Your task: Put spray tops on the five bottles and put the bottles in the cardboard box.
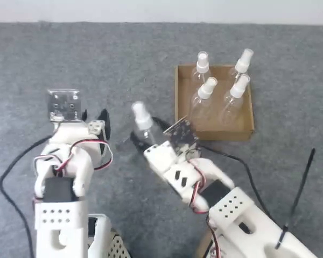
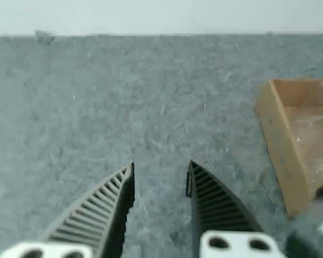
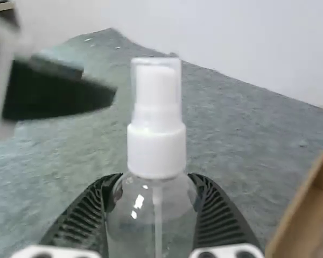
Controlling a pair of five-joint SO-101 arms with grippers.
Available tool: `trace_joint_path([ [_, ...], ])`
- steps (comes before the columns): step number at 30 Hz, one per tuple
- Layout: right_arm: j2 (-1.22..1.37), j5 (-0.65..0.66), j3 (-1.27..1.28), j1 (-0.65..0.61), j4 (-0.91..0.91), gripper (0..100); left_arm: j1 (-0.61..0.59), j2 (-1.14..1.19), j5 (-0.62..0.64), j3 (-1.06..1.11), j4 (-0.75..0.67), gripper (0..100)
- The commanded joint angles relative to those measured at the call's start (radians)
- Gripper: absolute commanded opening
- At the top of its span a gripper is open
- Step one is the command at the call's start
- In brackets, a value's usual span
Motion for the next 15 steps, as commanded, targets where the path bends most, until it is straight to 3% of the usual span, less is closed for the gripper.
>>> trace_joint_path([
  [1, -0.004, -0.012, -0.186, 0.15, 0.064, 0.6, 0.068, -0.021, 0.006, 0.016, -0.046, 15],
  [5, -0.002, -0.014, -0.354, 0.242, 0.176, 0.6, 0.121, -0.021, 0.009, 0.028, -0.046, 16],
  [8, -0.001, -0.014, -0.451, 0.251, 0.225, 0.6, 0.147, -0.051, 0.014, 0.051, -0.046, 23],
  [15, 0.171, -0.015, -0.617, 0.148, 0.341, 0.6, 0.276, -0.377, 0.008, 0.163, 0.032, 28],
])
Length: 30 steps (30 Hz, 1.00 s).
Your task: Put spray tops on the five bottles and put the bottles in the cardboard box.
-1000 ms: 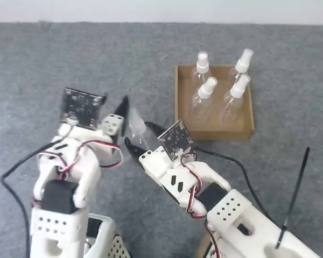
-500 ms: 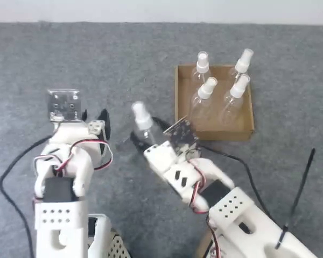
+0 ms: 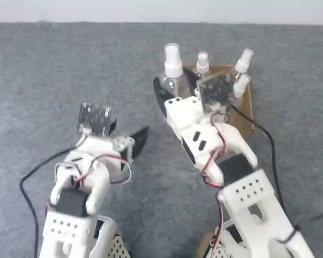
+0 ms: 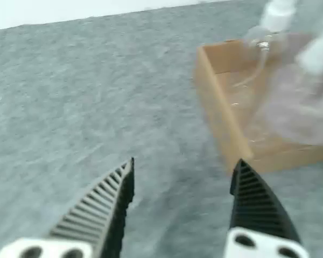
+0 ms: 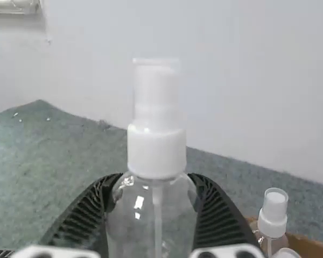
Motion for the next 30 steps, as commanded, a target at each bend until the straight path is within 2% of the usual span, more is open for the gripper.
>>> trace_joint_path([
  [1, 0.125, -0.012, -0.149, -0.102, 0.064, 0.6, 0.032, -0.213, 0.008, 0.054, 0.008, 28],
  [5, 0.194, -0.006, -0.215, -0.185, 0.114, 0.6, 0.032, -0.376, -0.015, 0.137, -0.003, 28],
  [8, 0.199, -0.005, -0.241, -0.208, 0.17, 0.6, 0.032, -0.394, -0.026, 0.153, -0.008, 28],
  [17, 0.133, -0.005, -0.262, -0.206, 0.358, 0.6, 0.031, -0.256, -0.028, 0.156, -0.091, 28],
  [21, 0.061, 0.066, -0.259, -0.205, 0.42, 0.6, 0.031, -0.196, -0.028, 0.148, -0.115, 28],
  [30, 0.036, 0.078, -0.256, -0.159, 0.437, 0.6, 0.031, -0.203, -0.028, 0.15, -0.115, 28],
])
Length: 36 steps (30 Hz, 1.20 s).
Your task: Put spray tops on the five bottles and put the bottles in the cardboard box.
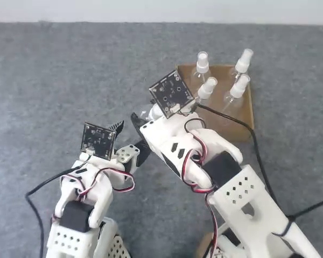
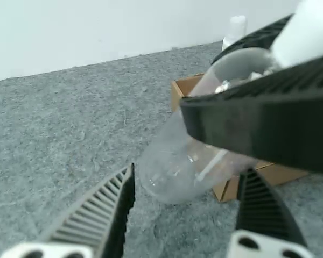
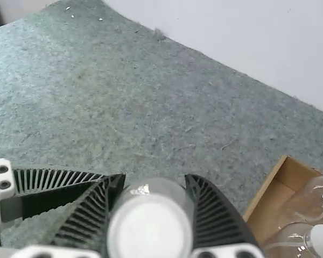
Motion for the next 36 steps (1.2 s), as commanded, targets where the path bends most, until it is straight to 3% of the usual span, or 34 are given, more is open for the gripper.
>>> trace_joint_path([
  [1, -0.045, 0.02, -0.069, 0.051, 0.005, 0.6, -0.002, 0.003, -0.011, -0.016, -0.023, 28],
  [7, -0.044, 0.021, -0.118, 0.209, 0.013, 0.6, 0.006, 0.003, -0.011, -0.012, -0.023, 28],
  [13, 0.031, 0.028, -0.287, 0.36, 0.242, 0.6, 0.005, 0.003, -0.011, -0.01, -0.023, 28],
  [16, 0.104, 0.098, -0.371, 0.438, 0.369, 0.6, 0.0, 0.003, -0.012, -0.01, -0.023, 28],
  [19, 0.136, 0.08, -0.388, 0.503, 0.398, 0.6, 0.0, 0.003, -0.012, -0.01, -0.023, 28],
  [30, 0.13, 0.077, -0.384, 0.51, 0.441, 0.6, 0.0, 0.005, -0.012, -0.008, -0.028, 28],
  [36, 0.119, 0.075, -0.345, 0.43, 0.487, 0.6, 0.0, 0.009, -0.012, -0.008, -0.028, 28],
])
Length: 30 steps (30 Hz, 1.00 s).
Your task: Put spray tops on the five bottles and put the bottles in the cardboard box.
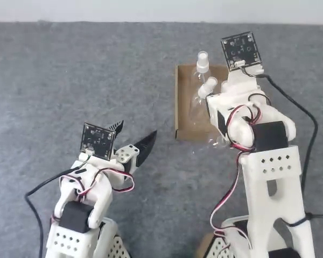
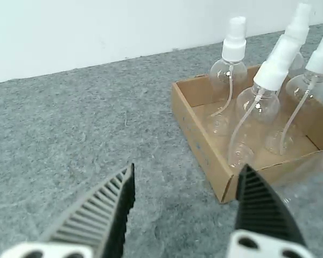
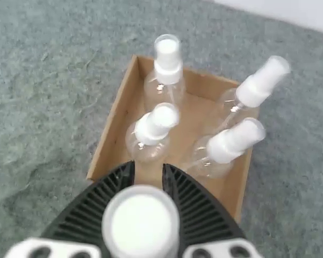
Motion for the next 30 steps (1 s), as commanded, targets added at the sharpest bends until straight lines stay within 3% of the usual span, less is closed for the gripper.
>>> trace_joint_path([
  [1, -0.028, 0.002, -0.023, -0.076, 0.051, 0.6, -0.003, 0.009, -0.009, -0.008, -0.028, 28],
  [11, -0.117, -0.005, -0.021, -0.196, 0.234, 0.6, -0.003, 0.009, -0.009, -0.008, -0.026, 28],
  [19, -0.189, -0.006, -0.021, -0.394, 0.219, 0.6, -0.014, 0.003, -0.009, -0.01, -0.025, 28],
  [24, -0.154, -0.066, 0.006, -0.429, 0.189, 0.6, -0.196, 0.012, -0.074, -0.085, -0.043, 27],
  [30, 0.022, -0.107, 0.143, -0.443, -0.062, 0.6, -0.39, 0.015, -0.141, -0.24, 0.043, 23],
])
